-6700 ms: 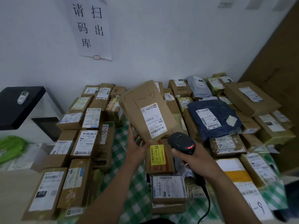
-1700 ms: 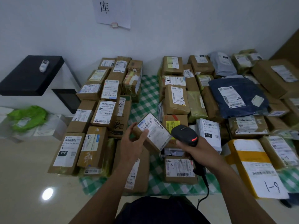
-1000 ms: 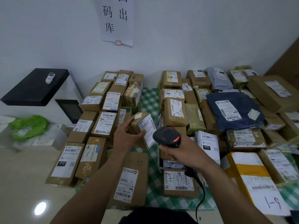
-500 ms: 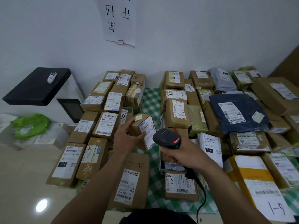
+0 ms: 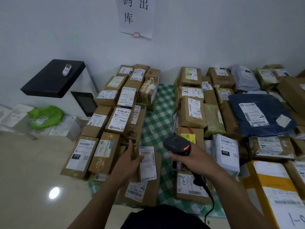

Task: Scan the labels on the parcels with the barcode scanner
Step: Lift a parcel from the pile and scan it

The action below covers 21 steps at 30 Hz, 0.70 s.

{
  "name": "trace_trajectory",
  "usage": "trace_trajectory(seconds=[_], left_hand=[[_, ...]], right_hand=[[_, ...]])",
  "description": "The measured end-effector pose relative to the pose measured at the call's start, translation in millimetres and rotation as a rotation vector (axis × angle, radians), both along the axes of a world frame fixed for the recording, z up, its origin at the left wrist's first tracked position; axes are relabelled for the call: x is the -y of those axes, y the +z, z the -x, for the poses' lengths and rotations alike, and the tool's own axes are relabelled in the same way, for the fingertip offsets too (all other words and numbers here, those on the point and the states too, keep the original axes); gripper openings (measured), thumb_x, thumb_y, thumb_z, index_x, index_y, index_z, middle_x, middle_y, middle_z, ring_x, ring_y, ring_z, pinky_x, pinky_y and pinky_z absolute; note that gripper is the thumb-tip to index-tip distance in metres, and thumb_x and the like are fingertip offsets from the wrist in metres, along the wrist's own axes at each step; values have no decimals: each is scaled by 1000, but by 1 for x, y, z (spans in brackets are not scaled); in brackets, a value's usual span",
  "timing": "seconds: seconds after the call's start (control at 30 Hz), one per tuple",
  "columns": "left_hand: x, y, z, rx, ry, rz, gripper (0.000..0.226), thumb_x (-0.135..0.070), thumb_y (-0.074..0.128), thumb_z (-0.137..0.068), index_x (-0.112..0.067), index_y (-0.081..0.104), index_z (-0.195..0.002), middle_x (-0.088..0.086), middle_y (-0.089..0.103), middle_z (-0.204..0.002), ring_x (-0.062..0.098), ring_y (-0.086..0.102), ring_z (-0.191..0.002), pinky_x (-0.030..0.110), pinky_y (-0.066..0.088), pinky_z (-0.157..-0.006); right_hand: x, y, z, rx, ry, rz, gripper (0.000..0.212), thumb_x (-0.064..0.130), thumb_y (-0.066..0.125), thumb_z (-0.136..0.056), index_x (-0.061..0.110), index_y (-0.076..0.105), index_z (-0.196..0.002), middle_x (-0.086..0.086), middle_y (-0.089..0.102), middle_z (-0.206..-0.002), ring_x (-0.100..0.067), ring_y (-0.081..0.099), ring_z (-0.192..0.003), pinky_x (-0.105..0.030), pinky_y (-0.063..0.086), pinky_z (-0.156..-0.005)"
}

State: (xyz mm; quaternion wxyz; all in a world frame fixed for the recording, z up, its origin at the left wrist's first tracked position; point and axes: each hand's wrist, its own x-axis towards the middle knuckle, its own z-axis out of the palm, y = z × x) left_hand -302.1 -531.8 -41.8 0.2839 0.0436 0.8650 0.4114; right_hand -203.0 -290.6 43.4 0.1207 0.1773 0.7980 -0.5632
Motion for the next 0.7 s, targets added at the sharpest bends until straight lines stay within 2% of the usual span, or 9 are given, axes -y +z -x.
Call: trace_trajectory(seconds=[0.07, 0.2, 0.27, 0.33, 0.4, 0.47, 0.57, 0.7], left_hand=[[2, -4, -1, -1, 26, -12, 80, -39, 53, -106, -32, -2, -164, 2, 53, -152, 24, 56, -134, 42, 44, -111], [-1, -17, -1, -174, 45, 77, 69, -36, 53, -105, -29, 17, -163, 5, 44, -159, 22, 49, -140, 45, 44, -114], [-5, -21, -11, -242, 1, 156, 83, -50, 63, -96, -32, 17, -163, 5, 25, -167, 25, 30, -152, 50, 34, -121], [-9, -23, -24, -261, -81, 247, 102, -63, 68, -87, -35, 6, -164, 0, 1, -171, 27, 4, -158, 52, 20, -124], [-12, -25, -33, -232, -120, 288, 108, -64, 67, -86, -31, 1, -164, -2, -14, -171, 25, -7, -158, 50, 16, -125], [-12, -27, -34, -206, -85, 276, 107, -60, 70, -85, -28, 6, -165, -4, -15, -171, 25, -1, -158, 49, 21, -124], [-7, -27, -26, -255, -36, 296, 107, -54, 76, -81, -27, 15, -164, -1, -4, -172, 29, 9, -156, 50, 26, -124], [-2, -31, -20, -268, -10, 324, 107, -55, 74, -82, -26, 11, -165, 3, -5, -172, 33, 4, -157, 53, 19, -124]], right_hand=[[5, -1, 3, 9, 10, 7, 46, 33, 80, -91, 38, 62, -133, 10, 78, -105, -16, 72, -99, -12, 54, -69], [10, -3, 7, 26, 24, 10, 45, 31, 79, -92, 38, 62, -132, 6, 78, -105, -20, 72, -99, -14, 54, -68], [10, -4, 7, 26, 15, 9, 45, 31, 79, -91, 37, 62, -132, 5, 78, -102, -20, 72, -96, -14, 55, -67], [9, -6, 6, 31, 3, 7, 44, 32, 80, -91, 38, 62, -131, 3, 79, -99, -18, 74, -90, -15, 55, -66], [9, -9, 4, 38, 5, -1, 40, 32, 79, -92, 41, 62, -128, -3, 79, -94, -18, 74, -82, -18, 54, -64], [9, -12, 2, 40, 12, 9, 36, 31, 77, -93, 44, 60, -123, -2, 79, -90, -19, 73, -75, -22, 55, -65], [8, -13, -1, 34, 16, 32, 34, 29, 76, -94, 47, 58, -117, 1, 79, -91, -13, 70, -68, -24, 57, -66], [3, -13, -6, 39, -19, 33, 35, 28, 76, -95, 41, 60, -123, -5, 79, -96, -14, 71, -69, -23, 56, -63]])
